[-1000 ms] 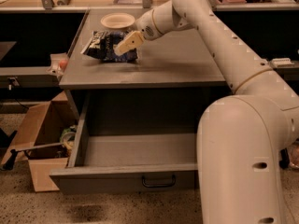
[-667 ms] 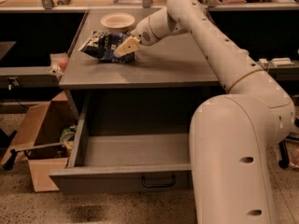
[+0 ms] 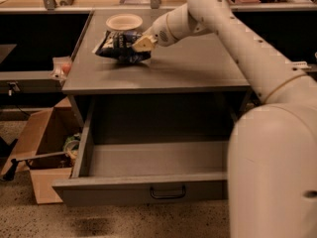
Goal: Place blue chip bag into top drawer
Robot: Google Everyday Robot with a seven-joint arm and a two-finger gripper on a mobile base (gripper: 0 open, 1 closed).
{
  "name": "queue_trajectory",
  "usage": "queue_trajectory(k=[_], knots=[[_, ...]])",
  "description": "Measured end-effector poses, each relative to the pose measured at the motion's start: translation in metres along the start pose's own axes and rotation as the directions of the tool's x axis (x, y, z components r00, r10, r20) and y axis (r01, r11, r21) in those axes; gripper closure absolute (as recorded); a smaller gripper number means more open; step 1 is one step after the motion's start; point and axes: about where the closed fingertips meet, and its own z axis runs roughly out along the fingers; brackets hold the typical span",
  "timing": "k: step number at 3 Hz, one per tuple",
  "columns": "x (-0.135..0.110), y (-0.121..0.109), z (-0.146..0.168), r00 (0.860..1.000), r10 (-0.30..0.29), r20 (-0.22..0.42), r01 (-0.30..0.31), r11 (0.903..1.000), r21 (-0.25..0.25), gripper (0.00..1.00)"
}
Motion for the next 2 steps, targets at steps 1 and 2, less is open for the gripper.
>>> queue_trajectory(k=[1,2], knots=[[-0.034,0.018,-0.086,0.996,-0.033,0.089,0.021,0.9913,0.13,0.99],[-0.044,0.052,-0.143,0.986,-0.043,0.162,0.008,0.9774,0.211,1.0]])
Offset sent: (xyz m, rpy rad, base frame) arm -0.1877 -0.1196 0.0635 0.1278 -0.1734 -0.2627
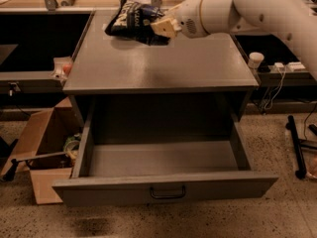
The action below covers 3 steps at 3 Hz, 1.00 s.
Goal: Place blue chip bag into top drawer
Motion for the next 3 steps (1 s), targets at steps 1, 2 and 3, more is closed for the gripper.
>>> queue_trajectory(k=[1,2,3], knots=[[0.041,0.002,-0.018,0.998,0.041,-0.04,-0.04,0.9988,0.029,1.0],[0.041,0.002,-0.018,0.998,0.041,-0.042,-0.04,0.9988,0.027,1.0],[0.063,0.045,-0.021,0.997,0.025,-0.073,-0.031,0.9961,-0.083,1.0]])
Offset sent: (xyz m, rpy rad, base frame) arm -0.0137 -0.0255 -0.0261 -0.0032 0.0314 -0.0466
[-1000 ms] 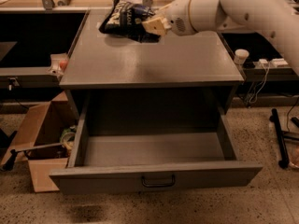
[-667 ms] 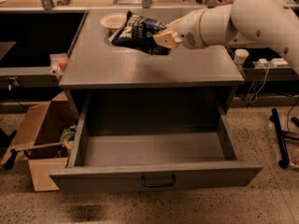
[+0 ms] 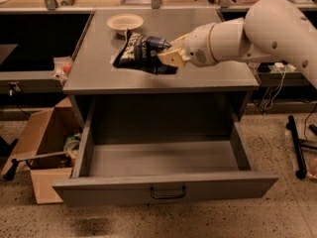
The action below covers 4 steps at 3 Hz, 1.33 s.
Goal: Place blue chip bag into top drawer
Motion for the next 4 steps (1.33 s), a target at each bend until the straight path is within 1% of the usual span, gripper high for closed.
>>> queue_trajectory(k=[1,2,3,4], knots=[[0.021,0.07,0.002,1.0,0.002,-0.013,-0.003,0.9904,-0.138,1.0],[0.044,0.131,0.011,0.999,0.015,-0.048,-0.026,0.9662,-0.257,1.0],[0.05,0.139,0.015,0.998,0.016,-0.059,-0.031,0.9624,-0.27,1.0],[0.063,0.144,0.03,0.995,0.08,-0.062,-0.093,0.9649,-0.246,1.0]])
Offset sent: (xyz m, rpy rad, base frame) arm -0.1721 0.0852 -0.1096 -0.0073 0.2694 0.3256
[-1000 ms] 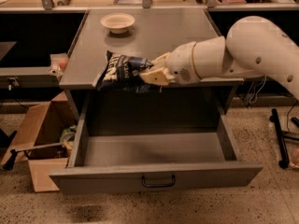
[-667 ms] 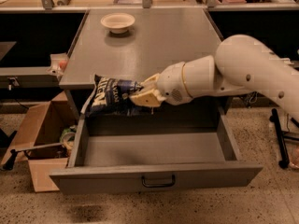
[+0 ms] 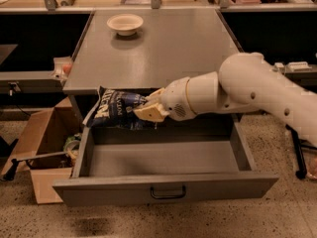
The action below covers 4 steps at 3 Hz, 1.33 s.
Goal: Place blue chip bag into top drawer
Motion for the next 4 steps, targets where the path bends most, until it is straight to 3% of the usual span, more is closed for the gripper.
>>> queue_trajectory(k=[1,2,3,4], knots=[[0.04,0.01,0.057,0.988,0.153,-0.018,-0.153,0.9881,0.017,1.0],[0.08,0.024,0.101,0.957,0.284,-0.06,-0.279,0.9573,0.074,1.0],[0.11,0.021,0.133,0.917,0.391,-0.076,-0.375,0.9122,0.165,0.81],[0.109,0.011,0.152,0.897,0.441,-0.035,-0.425,0.8809,0.208,0.58]])
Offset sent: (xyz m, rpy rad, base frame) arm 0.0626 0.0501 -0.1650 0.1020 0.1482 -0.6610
